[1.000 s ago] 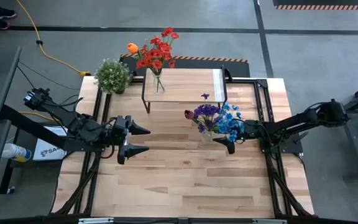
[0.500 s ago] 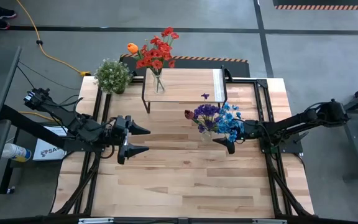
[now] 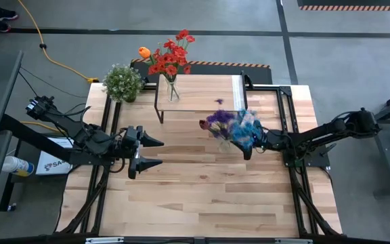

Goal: Pick and place flowers into a vace then onto a shelf
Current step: Put the transparent vase with flowers on the shelf

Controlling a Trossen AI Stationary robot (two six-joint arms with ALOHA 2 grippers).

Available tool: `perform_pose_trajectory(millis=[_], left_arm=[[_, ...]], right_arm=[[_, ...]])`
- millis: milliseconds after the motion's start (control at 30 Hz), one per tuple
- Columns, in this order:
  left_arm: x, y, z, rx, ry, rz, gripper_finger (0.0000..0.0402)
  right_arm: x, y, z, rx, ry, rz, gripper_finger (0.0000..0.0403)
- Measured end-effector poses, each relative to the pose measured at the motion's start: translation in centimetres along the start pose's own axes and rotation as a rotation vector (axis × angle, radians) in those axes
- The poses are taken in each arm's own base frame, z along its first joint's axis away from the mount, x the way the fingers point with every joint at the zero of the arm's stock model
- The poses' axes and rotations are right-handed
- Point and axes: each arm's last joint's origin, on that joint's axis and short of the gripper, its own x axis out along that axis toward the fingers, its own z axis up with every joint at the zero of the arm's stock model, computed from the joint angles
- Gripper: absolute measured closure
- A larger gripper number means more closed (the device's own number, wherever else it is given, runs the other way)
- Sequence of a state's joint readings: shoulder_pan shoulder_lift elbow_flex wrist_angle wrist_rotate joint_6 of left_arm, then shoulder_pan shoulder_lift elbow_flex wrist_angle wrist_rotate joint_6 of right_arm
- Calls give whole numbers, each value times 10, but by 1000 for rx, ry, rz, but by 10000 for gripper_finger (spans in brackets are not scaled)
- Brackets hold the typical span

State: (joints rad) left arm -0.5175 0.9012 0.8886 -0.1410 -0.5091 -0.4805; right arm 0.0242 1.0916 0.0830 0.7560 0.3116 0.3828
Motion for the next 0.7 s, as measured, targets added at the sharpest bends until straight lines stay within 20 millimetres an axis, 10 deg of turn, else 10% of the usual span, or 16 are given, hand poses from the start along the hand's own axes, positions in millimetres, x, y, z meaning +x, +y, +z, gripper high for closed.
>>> perform_pose_trajectory(millis=[700], left_arm=[[0, 0, -1, 6, 17, -6, 21]], right_arm=[[-2, 5, -3, -14, -8, -37, 86]])
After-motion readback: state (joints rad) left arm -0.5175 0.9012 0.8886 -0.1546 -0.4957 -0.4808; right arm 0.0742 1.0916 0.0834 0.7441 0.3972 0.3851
